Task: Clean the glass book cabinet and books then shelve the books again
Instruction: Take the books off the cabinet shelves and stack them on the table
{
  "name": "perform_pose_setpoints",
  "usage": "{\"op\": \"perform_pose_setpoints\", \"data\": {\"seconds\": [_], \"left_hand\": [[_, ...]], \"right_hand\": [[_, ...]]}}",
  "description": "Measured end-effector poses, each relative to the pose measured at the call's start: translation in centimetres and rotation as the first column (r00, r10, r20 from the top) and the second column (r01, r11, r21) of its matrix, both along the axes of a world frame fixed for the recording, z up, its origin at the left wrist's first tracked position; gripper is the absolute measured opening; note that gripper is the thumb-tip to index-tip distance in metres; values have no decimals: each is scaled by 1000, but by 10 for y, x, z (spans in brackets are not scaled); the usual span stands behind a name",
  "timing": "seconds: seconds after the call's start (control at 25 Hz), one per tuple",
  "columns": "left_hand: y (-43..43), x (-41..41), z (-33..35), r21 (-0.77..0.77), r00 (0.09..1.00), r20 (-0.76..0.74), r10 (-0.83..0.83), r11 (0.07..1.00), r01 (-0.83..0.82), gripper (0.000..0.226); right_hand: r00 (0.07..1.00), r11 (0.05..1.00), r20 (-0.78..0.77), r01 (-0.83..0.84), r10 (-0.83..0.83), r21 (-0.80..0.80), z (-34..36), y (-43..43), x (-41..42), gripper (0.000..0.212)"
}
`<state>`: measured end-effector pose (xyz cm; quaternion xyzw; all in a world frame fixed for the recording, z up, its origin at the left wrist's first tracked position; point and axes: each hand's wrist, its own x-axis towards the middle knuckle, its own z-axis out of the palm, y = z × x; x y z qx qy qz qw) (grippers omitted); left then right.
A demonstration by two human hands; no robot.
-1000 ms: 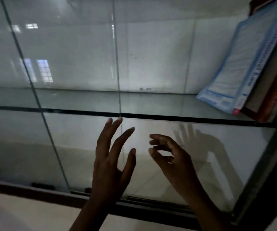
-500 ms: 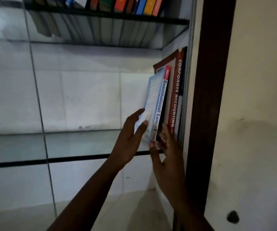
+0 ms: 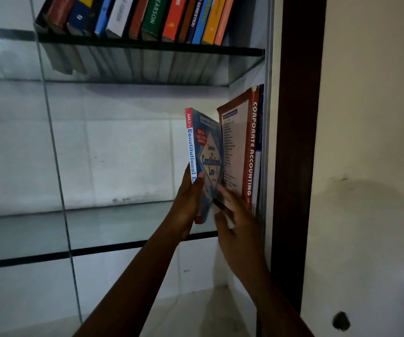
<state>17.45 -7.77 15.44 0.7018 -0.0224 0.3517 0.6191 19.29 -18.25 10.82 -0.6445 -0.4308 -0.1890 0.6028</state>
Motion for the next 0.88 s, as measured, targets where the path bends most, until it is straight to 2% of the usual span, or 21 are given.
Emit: {"op": "perform_pose_setpoints", "data": {"seconds": [0.08, 0.12, 0.24, 0.4, 0.52, 0.64, 0.68, 0.72, 0.76, 0.88], "left_hand": [[-3, -1, 0, 7, 1000, -17, 11, 1000, -11, 32], [-5, -1, 0, 14, 1000, -19, 15, 1000, -15, 30], [-4, 0, -2, 20, 1000, -5, 26, 999, -26, 29], [0, -1, -4, 15, 999, 8, 31, 999, -31, 31], [4, 1, -7, 13, 999, 30, -14, 1000, 14, 51], [6, 0, -6, 7, 993, 90, -70, 998, 70, 84], [6, -1, -5, -4, 992, 107, -70, 997, 71, 87], [5, -2, -5, -13, 992, 120, -47, 999, 49, 80], [5, -2, -5, -21, 992, 125, -19, 1000, 22, 69], [2, -4, -7, -19, 992, 123, 4, 1000, -2, 53]], "right_hand": [[982, 966, -29, 189, -187, 177, -10, -5, -1, 58], [968, 947, -31, 249, -248, 204, -15, -5, -1, 62], [915, 906, 48, 387, -400, 174, -28, 8, 5, 67], [876, 875, 96, 454, -473, 169, -29, 14, 5, 75], [910, 923, 165, 366, -381, 117, -29, 16, 2, 67], [982, 996, 173, 84, -77, -36, -24, 17, 0, 54], [985, 996, 172, 24, -10, -84, -21, 15, 0, 51], [986, 995, 168, 4, 13, -101, -19, 13, 0, 49], [987, 997, 160, 21, -9, -69, -17, 10, 0, 46], [958, 947, 83, 256, -276, 193, -23, 2, 1, 52]]}}
